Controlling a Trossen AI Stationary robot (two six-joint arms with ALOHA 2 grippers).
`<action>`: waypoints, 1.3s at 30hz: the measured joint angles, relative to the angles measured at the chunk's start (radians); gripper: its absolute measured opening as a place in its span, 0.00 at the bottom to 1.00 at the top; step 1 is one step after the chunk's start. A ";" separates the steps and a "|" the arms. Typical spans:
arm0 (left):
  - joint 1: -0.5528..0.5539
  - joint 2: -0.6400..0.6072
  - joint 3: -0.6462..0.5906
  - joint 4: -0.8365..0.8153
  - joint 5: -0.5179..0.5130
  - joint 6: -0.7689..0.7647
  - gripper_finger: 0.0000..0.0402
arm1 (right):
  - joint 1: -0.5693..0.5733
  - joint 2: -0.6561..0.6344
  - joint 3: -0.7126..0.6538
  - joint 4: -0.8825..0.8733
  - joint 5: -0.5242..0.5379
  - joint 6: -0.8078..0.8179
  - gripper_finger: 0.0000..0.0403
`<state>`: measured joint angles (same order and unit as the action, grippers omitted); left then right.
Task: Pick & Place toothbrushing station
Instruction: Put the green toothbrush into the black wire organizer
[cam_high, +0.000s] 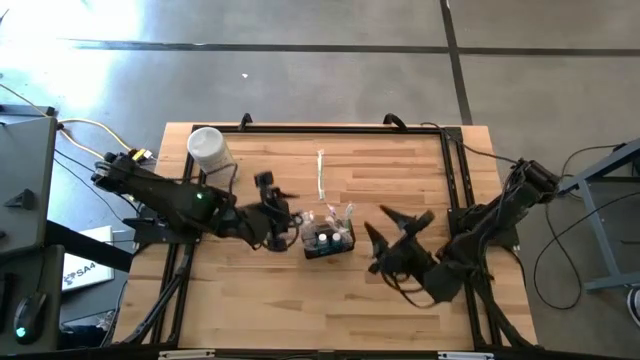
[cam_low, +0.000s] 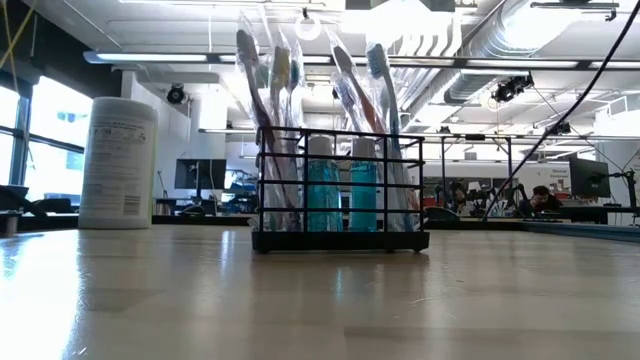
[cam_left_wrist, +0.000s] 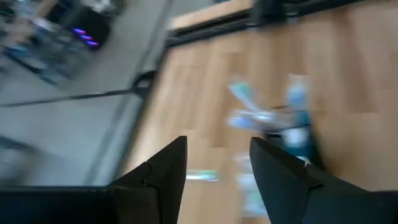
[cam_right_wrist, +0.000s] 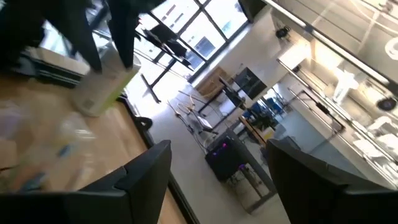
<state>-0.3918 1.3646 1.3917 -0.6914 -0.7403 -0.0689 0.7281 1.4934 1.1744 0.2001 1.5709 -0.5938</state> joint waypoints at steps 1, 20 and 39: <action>0.006 -0.001 0.036 -0.042 -0.029 0.021 0.43 | -0.016 -0.013 0.000 -0.036 0.000 0.031 0.63; 0.728 0.047 0.251 -0.300 0.577 0.783 0.28 | -0.308 -0.254 0.000 -0.681 -0.380 0.643 0.63; 0.859 0.389 0.248 -0.281 0.745 1.381 0.27 | -0.496 -0.368 0.000 -0.759 -0.801 0.733 0.63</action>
<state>0.4676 1.7540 1.6400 -0.9726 0.0042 1.3122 0.2322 1.1250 1.1744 -0.5588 0.7703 0.1394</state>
